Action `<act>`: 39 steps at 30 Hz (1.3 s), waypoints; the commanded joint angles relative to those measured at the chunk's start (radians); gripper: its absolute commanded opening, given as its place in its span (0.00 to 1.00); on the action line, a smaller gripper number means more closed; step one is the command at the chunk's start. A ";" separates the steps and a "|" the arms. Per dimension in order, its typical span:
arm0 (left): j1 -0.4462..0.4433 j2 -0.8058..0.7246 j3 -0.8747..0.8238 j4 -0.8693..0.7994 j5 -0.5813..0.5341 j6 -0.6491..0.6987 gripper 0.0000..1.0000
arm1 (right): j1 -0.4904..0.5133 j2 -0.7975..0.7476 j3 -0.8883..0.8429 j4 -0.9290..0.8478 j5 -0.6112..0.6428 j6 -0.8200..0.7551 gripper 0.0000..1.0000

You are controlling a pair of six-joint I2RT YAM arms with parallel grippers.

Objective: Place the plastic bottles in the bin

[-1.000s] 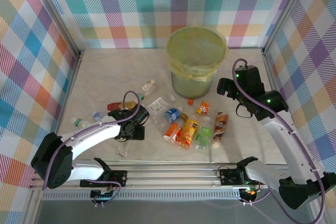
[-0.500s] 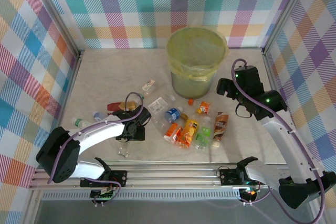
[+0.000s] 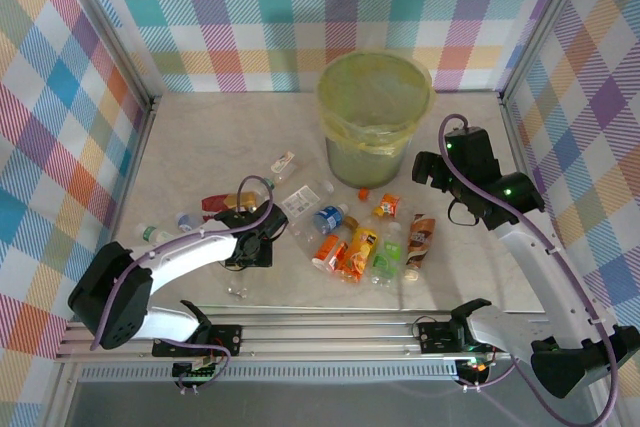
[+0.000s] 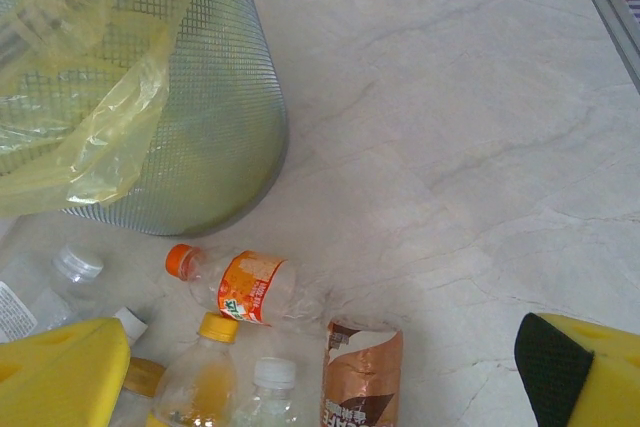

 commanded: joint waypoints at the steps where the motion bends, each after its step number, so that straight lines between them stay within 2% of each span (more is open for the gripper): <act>1: -0.013 -0.067 0.028 -0.014 0.015 -0.001 0.56 | -0.001 -0.016 -0.009 0.028 0.006 0.016 1.00; 5: -0.014 -0.131 0.055 -0.031 0.022 -0.001 0.49 | -0.002 -0.023 -0.007 0.030 0.001 0.014 1.00; 12: -0.014 -0.249 0.125 -0.057 0.018 0.019 0.46 | -0.002 -0.028 0.010 0.038 -0.057 0.005 1.00; 17: -0.013 -0.331 0.185 -0.022 -0.022 0.065 0.42 | -0.001 -0.037 0.028 0.088 -0.213 -0.023 1.00; 24: -0.014 -0.387 0.247 0.201 -0.009 0.174 0.37 | 0.039 -0.045 0.034 0.243 -0.482 -0.021 1.00; 32: -0.014 -0.319 0.336 0.425 0.093 0.262 0.36 | 0.113 0.032 0.049 0.480 -0.710 0.026 1.00; 39: -0.013 -0.229 0.411 0.532 0.249 0.254 0.36 | 0.191 0.163 0.141 0.611 -0.757 0.002 1.00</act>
